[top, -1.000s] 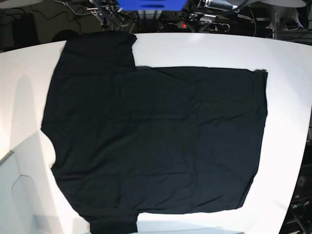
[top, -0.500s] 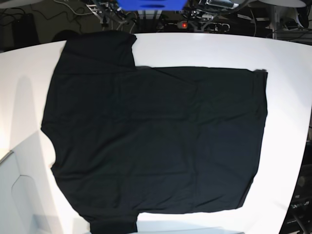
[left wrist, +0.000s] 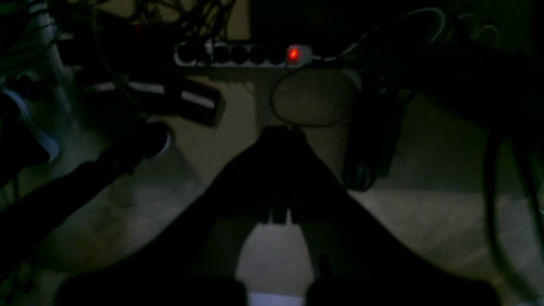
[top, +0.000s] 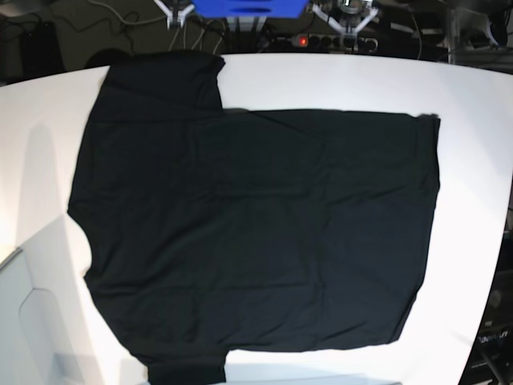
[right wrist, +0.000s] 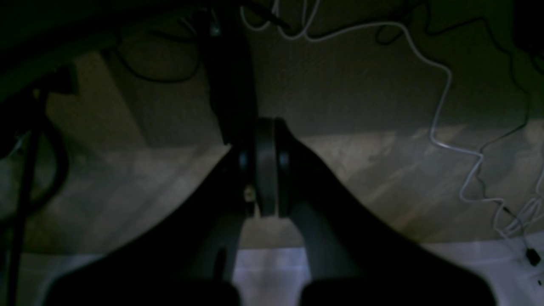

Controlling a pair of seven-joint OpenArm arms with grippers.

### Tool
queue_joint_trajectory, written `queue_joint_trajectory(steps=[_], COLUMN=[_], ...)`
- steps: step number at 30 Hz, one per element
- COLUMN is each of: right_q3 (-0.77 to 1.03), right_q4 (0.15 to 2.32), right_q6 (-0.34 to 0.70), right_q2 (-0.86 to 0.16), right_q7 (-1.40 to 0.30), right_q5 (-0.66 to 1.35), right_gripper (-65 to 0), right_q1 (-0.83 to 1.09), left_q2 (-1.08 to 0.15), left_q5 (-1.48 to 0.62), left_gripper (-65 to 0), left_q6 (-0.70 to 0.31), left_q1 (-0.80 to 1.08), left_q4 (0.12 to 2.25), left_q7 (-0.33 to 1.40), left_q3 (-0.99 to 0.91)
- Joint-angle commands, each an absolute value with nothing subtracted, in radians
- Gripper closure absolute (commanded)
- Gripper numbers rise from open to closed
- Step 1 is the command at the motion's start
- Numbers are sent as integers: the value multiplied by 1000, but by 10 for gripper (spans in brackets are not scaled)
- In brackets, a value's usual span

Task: Fold the T-shirt properly

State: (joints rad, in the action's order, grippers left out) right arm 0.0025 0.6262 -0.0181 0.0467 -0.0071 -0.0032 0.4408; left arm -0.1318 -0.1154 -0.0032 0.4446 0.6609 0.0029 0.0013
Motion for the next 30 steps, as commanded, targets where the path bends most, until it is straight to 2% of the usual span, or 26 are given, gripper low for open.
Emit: queue_joint_trajectory(steps=[1,8,17,20,30], right_q3=[2,1,10,10,27], right_q4=[684,1067,1377,1500,1854], right_q6=[5,5,5,5,5], right_q2=[48,44,44,44,42], right_q7=[2,-2,-2,2,-2], right_q5=[-2,-2,-5,-5,-5], right_gripper=[0,0,0,0,0], right_q1=[486,688,871,943,1055], left_q2=[-142,-148,-189,-226,-226], left_q5=[-116,-116,-114,-114,-114], left_gripper=[0,0,0,0,0], left_q6=[-5,-4,-4,-4,-5], left_q1=[484,673,889,944,1040], left_q4=[705,1004,1359,1454,1776], left_q7=[-7,-7,-5,-4,1], left_q3=[1,-1,-1,-31,-134])
